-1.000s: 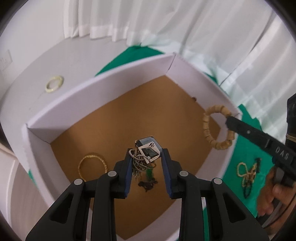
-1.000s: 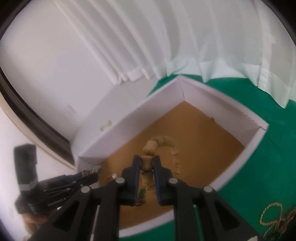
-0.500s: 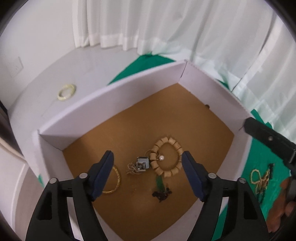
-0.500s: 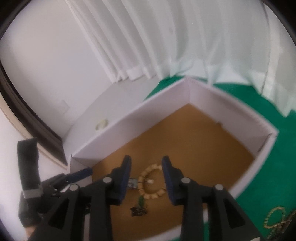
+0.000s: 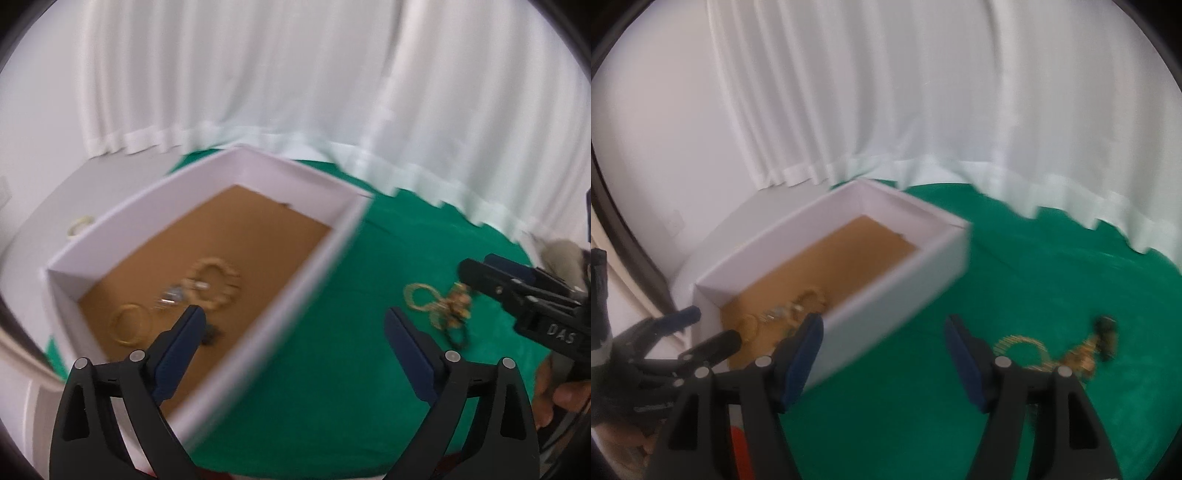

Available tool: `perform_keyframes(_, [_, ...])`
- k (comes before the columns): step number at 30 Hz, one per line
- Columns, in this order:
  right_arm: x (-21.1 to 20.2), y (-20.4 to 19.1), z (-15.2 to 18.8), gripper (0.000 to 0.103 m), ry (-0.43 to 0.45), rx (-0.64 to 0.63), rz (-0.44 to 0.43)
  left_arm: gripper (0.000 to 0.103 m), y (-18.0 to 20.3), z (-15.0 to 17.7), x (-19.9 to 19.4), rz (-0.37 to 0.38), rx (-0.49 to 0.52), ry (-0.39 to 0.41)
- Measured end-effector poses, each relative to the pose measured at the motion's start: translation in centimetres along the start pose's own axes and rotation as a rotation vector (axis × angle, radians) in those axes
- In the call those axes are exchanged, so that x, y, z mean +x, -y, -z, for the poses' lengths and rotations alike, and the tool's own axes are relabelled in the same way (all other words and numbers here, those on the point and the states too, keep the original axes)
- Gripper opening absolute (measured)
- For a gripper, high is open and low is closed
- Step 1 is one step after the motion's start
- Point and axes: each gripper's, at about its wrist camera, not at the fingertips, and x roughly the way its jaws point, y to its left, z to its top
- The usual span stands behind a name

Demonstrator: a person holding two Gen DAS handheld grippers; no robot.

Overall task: Organize jewelry
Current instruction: 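Withdraw both grippers from the box back over the remaining pile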

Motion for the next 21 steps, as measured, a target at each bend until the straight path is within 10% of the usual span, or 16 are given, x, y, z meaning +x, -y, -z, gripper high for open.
perform_keyframes(21, [-10.7, 10.1, 12.6, 0.094, 0.076, 0.131, 0.261, 0.099, 12.9, 8.0, 2.6, 0.134, 0.208, -0.053])
